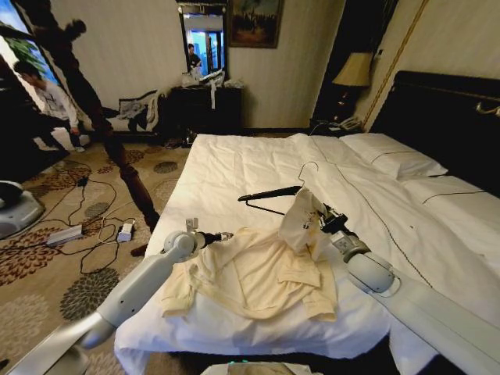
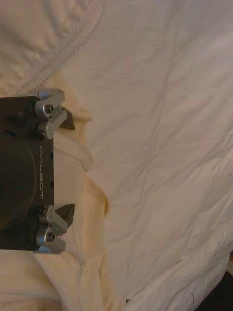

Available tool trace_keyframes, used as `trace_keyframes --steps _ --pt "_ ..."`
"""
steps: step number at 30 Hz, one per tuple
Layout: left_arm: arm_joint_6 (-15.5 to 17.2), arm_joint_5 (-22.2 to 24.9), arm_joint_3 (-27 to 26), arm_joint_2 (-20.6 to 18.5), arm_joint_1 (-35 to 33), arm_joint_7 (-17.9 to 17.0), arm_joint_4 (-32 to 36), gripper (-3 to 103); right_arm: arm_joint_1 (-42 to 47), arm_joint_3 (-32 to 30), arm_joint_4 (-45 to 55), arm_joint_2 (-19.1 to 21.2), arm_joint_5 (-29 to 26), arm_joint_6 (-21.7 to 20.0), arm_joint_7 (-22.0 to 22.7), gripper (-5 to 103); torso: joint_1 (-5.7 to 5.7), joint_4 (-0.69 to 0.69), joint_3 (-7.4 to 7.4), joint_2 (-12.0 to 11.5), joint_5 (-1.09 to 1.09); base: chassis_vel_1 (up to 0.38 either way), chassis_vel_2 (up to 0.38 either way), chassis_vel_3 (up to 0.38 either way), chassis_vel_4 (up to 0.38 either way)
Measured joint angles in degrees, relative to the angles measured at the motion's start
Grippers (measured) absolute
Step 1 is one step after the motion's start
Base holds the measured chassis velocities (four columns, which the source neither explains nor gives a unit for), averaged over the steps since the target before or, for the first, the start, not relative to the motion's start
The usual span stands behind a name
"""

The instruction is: Pick up the clothes from the bed and hang them on the clothes hanger.

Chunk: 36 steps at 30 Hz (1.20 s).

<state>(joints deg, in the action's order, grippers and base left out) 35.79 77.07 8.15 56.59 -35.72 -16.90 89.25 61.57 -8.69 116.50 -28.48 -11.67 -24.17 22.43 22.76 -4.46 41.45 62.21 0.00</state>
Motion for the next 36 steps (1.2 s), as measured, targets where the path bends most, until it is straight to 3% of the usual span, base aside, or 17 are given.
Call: trace_keyframes --steps 1,3,6,9,10,12,16,18,23,36 --pt "-0.1 -0.1 0.2 0.2 0.1 0.0 -0.2 76 0.0 0.0 0.1 0.0 0.0 0.0 0.0 18 0.00 0.00 0.00 0.0 0.00 0.000 0.000 0.000 0.000" --pt "-0.1 -0.2 0.3 0.3 0.1 0.0 -0.3 76 0.0 0.0 0.1 0.0 0.0 0.0 0.0 18 0.00 0.00 0.00 0.0 0.00 0.000 0.000 0.000 0.000" --pt "-0.3 -0.7 0.8 0.8 0.2 -0.2 -1.1 61 0.1 -0.1 0.2 0.1 -0.1 0.0 0.2 18 0.00 -0.01 0.00 0.0 0.00 0.000 0.000 0.000 0.000" --pt "-0.6 -1.1 0.9 0.9 0.2 -0.3 -1.5 55 0.1 -0.1 0.3 0.2 -0.2 0.0 0.2 18 0.00 0.00 0.00 0.0 0.00 0.000 0.000 0.000 0.000" --pt "-0.9 -1.4 0.9 1.0 0.2 -0.3 -1.6 44 0.1 -0.2 0.3 0.3 -0.3 0.0 0.2 18 0.00 0.00 0.00 0.0 0.00 0.000 0.000 0.000 0.000" --pt "-1.0 -1.5 0.9 1.0 0.2 -0.3 -1.7 44 0.1 -0.2 0.3 0.3 -0.3 0.0 0.2 18 0.00 0.00 0.00 0.0 0.00 0.000 0.000 0.000 0.000" --pt "-1.4 -1.7 0.7 0.9 0.2 -0.2 -1.4 23 0.2 -0.1 0.2 0.3 -0.2 0.0 0.2 18 0.00 0.00 0.00 0.0 0.00 0.000 0.000 0.000 0.000" --pt "-1.4 -1.7 0.7 0.8 0.2 -0.2 -1.2 23 0.2 -0.1 0.2 0.3 -0.2 0.0 0.2 18 0.00 0.00 0.00 0.0 0.00 0.000 0.000 0.000 0.000" --pt "-1.5 -1.9 0.8 0.5 0.1 0.1 -0.9 2 0.2 0.0 0.1 0.2 -0.1 0.0 0.1 18 0.00 0.00 0.00 0.0 0.00 0.000 0.000 0.000 0.000" --pt "-1.7 -5.0 0.9 -1.4 -0.8 1.0 1.2 -1 0.8 -0.1 0.3 0.3 0.2 0.0 0.0 18 0.00 0.00 0.00 0.0 0.00 0.000 0.000 0.000 0.000"
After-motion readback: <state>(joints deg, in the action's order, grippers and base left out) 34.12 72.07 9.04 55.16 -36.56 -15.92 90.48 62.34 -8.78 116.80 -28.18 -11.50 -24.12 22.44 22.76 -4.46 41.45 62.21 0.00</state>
